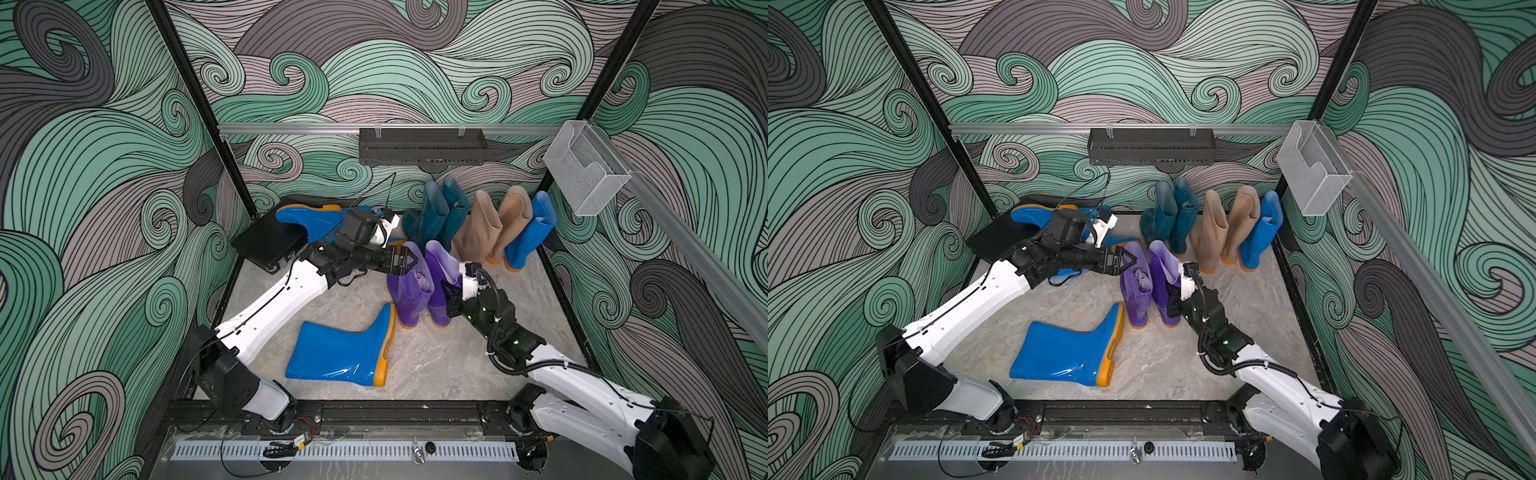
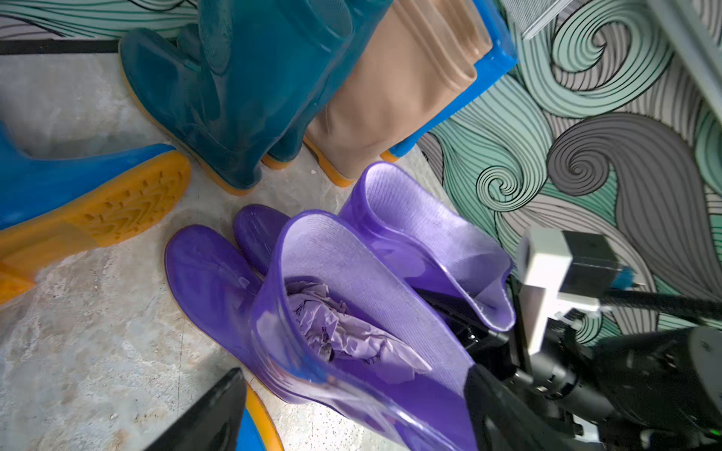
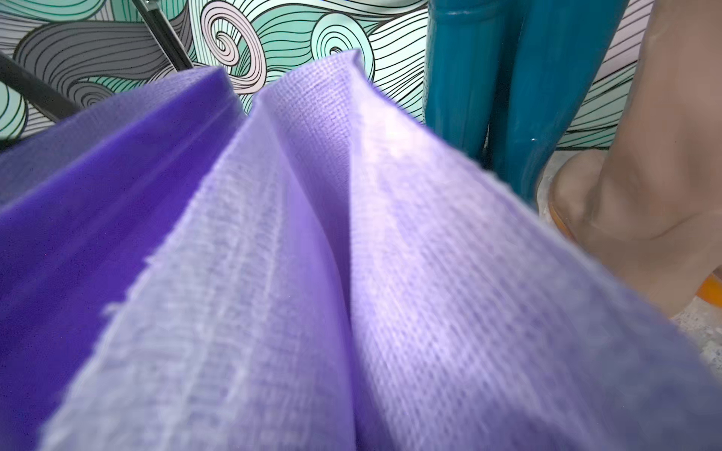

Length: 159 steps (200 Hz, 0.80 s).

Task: Match and arrange rain boots in pairs
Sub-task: Pair a pair of rain boots at the center of the board.

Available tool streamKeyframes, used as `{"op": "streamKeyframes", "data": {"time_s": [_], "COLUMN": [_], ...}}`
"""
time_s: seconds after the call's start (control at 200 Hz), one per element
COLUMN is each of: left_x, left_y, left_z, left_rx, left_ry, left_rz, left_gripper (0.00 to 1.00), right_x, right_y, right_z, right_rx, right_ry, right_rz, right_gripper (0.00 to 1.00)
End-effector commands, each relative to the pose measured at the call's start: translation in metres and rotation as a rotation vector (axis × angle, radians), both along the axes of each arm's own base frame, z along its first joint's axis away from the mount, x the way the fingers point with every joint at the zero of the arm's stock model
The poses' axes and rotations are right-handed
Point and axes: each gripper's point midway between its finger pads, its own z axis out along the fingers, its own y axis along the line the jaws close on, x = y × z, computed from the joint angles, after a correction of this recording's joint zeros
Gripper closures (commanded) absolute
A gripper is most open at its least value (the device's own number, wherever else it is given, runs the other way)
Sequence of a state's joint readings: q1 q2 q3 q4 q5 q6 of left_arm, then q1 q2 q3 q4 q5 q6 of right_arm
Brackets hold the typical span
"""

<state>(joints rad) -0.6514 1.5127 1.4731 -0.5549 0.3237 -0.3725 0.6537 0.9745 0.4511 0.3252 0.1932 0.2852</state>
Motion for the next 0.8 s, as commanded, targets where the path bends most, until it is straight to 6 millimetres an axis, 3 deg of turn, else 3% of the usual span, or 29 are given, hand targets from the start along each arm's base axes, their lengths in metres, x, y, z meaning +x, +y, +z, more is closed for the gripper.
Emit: {"op": "streamKeyframes", "data": {"time_s": [0.0,0.155,0.42,0.6,0.696,0.756,0.791], "left_x": [0.001,0.004,0.004,0.009,0.013,0.014,0.014], "left_y": [-0.002,-0.006,-0.007,0.004,0.009,0.014,0.017], "left_z": [0.0,-0.002,-0.004,0.001,0.009,0.018,0.024], "left_rx": [0.022,0.009,-0.014,-0.01,-0.011,-0.004,0.008], "left_ry": [-0.006,0.003,0.044,0.038,0.019,-0.007,-0.024], "left_rz": [-0.007,-0.008,-0.019,0.007,0.018,0.028,0.036], "left_gripper": [0.16,0.29,0.59,0.58,0.49,0.41,0.36], "right_x": [0.01,0.012,0.021,0.023,0.021,0.019,0.018], "right_y": [-0.013,-0.015,0.015,0.026,0.026,0.024,0.02], "right_z": [0.018,0.012,0.001,-0.001,-0.002,0.001,0.004], "right_rx": [0.051,0.067,0.108,0.142,0.163,0.161,0.153], "right_ry": [-0.033,-0.023,-0.021,-0.001,0.029,0.029,0.026], "right_rz": [-0.149,-0.236,-0.227,-0.223,-0.233,-0.236,-0.246], "right_gripper": [0.94,0.99,0.98,0.92,0.86,0.73,0.6]}}
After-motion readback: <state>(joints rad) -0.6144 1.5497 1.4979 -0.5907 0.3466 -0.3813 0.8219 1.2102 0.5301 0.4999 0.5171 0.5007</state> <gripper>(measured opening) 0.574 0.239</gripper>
